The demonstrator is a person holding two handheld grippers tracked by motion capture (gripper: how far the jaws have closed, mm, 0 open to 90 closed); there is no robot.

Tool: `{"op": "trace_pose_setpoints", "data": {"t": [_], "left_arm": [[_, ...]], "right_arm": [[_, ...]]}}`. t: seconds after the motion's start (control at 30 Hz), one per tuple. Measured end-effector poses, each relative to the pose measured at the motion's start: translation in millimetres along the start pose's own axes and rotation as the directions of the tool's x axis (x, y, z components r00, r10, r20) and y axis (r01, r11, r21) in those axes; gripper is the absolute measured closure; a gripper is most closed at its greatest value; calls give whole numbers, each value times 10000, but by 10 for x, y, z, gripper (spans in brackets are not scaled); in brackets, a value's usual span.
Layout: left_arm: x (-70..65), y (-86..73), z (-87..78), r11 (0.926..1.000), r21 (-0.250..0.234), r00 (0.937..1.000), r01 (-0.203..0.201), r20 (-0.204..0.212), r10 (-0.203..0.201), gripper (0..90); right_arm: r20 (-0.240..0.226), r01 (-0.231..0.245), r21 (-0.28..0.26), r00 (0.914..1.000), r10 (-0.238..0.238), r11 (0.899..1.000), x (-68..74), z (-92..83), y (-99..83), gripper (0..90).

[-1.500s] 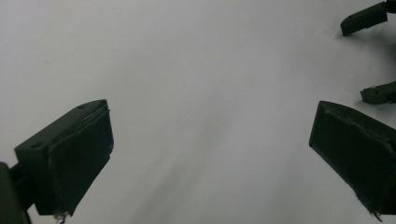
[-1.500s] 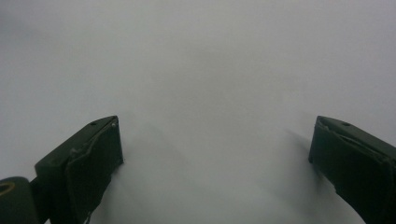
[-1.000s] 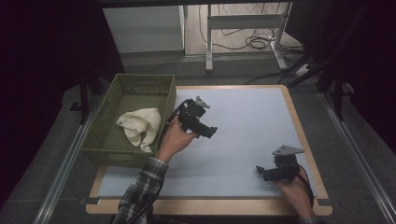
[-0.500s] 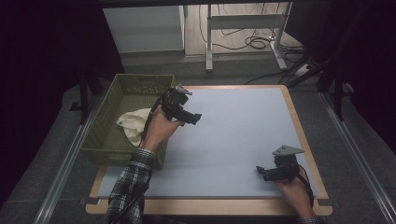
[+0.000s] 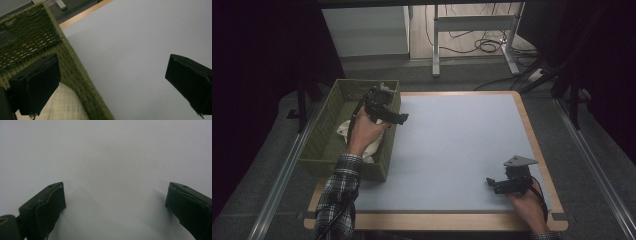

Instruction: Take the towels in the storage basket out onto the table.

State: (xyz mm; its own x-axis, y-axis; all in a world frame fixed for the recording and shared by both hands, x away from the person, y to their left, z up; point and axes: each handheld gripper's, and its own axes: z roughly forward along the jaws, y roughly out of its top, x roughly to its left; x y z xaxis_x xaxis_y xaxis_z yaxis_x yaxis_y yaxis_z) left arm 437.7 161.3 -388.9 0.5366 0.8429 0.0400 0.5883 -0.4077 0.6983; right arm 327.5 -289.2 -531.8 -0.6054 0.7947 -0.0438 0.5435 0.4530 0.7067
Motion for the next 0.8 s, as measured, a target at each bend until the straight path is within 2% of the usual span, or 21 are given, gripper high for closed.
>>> {"op": "trace_pose_setpoints", "data": {"t": [0.27,0.57,0.63,0.8], "left_arm": [[294,-140,-69,9985,28,9976,555,-412,-554,4],[546,-336,-3,9945,371,9932,983,-660,-957,3],[608,-385,15,9924,464,9915,1137,-682,-1104,3],[797,-529,84,9819,942,9840,1644,-843,-1566,6]], "right_arm": [[2,6,-2,10000,-6,10000,0,0,0,27],[3,3,-1,10000,-3,10000,0,0,0,27],[1,-7,5,10000,7,10000,1,0,0,27],[2,2,-2,10000,-2,10000,0,1,0,27]]}}
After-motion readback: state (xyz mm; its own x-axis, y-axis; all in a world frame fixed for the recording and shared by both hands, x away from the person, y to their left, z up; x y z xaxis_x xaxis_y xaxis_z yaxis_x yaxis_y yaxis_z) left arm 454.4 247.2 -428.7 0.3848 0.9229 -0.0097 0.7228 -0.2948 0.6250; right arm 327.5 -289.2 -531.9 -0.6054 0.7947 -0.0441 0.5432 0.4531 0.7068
